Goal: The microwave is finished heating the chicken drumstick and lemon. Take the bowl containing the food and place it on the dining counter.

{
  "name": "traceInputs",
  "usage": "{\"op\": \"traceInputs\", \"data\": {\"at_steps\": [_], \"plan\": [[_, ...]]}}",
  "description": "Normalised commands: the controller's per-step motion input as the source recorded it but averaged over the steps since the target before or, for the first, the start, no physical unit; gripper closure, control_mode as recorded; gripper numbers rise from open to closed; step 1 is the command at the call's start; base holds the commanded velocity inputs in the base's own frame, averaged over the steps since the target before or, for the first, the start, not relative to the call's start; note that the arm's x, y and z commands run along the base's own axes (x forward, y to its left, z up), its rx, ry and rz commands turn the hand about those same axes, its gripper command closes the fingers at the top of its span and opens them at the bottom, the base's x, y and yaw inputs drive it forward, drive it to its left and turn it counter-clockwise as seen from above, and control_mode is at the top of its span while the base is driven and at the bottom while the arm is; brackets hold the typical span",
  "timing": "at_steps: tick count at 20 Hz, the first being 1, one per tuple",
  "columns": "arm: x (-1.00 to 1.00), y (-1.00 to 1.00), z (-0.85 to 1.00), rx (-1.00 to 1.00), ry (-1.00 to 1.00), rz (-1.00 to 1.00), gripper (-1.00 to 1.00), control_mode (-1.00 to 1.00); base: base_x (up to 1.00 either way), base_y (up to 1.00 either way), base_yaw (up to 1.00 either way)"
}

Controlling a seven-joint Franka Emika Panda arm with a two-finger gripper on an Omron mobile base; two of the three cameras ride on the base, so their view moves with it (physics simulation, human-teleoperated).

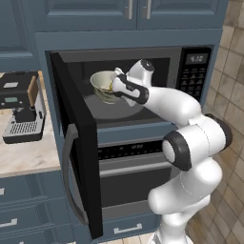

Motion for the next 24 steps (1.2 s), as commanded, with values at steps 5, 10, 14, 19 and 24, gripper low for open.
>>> {"op": "traceInputs", "data": {"at_steps": [5,10,14,19,24], "plan": [[-0.58,0.00,0.00,0.00,-0.12,0.00,1.00,-1.00,0.00,0.00,0.00],[-0.94,-0.01,0.23,0.01,-0.18,-0.01,1.00,-1.00,0.00,0.00,0.00],[-1.00,-0.01,0.51,0.00,-0.01,-0.03,1.00,-1.00,0.00,0.00,0.00],[-1.00,-0.11,0.61,0.00,0.04,-0.03,1.00,-1.00,0.00,0.00,0.00],[-1.00,-0.36,0.60,0.00,0.22,-0.02,1.00,-1.00,0.00,0.00,0.00]]}}
